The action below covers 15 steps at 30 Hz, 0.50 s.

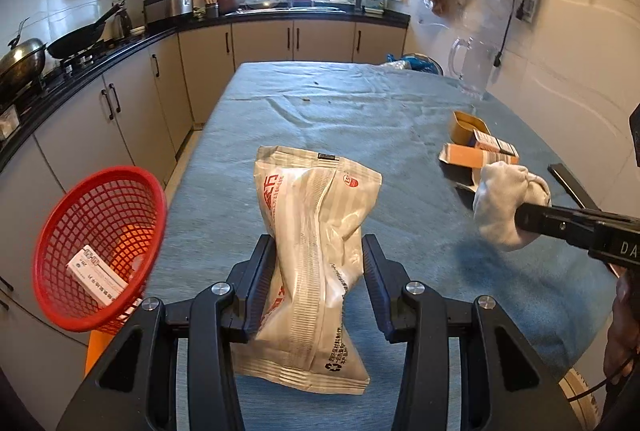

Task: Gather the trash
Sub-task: 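Carry the paper bag in left tool and cloth ball in right tool over the red basket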

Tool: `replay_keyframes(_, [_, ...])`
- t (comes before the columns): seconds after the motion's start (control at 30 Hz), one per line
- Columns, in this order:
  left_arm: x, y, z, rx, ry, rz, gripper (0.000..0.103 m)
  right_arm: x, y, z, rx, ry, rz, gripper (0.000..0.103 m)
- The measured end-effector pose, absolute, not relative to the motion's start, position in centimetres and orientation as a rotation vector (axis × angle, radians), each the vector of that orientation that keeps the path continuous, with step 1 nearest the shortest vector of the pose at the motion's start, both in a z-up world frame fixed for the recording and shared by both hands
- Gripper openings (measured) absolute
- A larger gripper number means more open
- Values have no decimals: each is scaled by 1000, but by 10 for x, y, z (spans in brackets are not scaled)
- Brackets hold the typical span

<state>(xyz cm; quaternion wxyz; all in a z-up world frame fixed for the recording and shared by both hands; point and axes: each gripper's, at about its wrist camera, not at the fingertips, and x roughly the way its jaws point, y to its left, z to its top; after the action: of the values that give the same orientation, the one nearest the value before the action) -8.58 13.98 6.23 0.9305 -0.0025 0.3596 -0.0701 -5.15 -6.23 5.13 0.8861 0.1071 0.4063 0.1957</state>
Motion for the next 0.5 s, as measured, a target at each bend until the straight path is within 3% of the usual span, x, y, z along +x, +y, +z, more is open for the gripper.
replay_keyframes(0.5, [-89, 220, 82, -83, 676, -6, 43, -31, 3, 59, 153, 870, 504, 26])
